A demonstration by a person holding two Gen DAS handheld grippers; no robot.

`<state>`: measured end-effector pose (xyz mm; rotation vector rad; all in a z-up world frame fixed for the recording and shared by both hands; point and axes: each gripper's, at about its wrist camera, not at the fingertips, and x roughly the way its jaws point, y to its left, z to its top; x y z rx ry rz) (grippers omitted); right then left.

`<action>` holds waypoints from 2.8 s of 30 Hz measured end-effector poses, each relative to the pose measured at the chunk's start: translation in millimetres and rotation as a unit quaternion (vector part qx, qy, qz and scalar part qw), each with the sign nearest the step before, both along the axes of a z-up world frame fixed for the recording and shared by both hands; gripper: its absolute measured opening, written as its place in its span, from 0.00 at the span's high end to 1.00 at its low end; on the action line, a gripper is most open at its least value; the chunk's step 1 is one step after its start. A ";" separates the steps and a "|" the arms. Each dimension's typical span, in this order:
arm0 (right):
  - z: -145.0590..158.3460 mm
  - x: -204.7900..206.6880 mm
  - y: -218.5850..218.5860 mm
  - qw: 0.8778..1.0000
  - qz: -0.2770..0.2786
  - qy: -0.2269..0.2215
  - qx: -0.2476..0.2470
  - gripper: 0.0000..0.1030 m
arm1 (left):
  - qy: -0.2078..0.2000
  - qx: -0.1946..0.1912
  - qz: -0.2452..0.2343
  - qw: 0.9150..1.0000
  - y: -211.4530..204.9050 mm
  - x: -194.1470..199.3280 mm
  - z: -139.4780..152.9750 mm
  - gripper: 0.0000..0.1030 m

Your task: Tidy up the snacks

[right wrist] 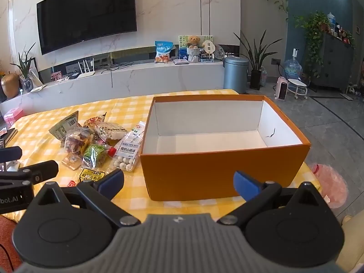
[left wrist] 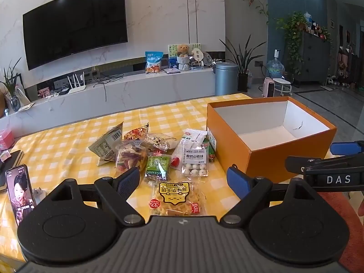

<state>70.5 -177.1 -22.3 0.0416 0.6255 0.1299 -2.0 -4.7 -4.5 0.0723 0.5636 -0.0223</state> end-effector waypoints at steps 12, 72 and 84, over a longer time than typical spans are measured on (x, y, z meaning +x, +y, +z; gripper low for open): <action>-1.9 -1.9 9.9 1.000 0.013 -0.001 -0.010 0.03 | 0.007 -0.006 -0.003 1.000 1.0 1.6 0.4 0.02; -2.2 -3.4 14.1 1.000 0.017 0.002 -0.023 0.03 | 0.017 -0.014 -0.009 1.000 -5.7 -5.3 -0.8 0.02; -0.8 -3.3 13.4 1.000 0.015 -0.004 -0.022 0.03 | 0.018 -0.029 -0.010 0.999 -1.1 -6.0 1.0 0.02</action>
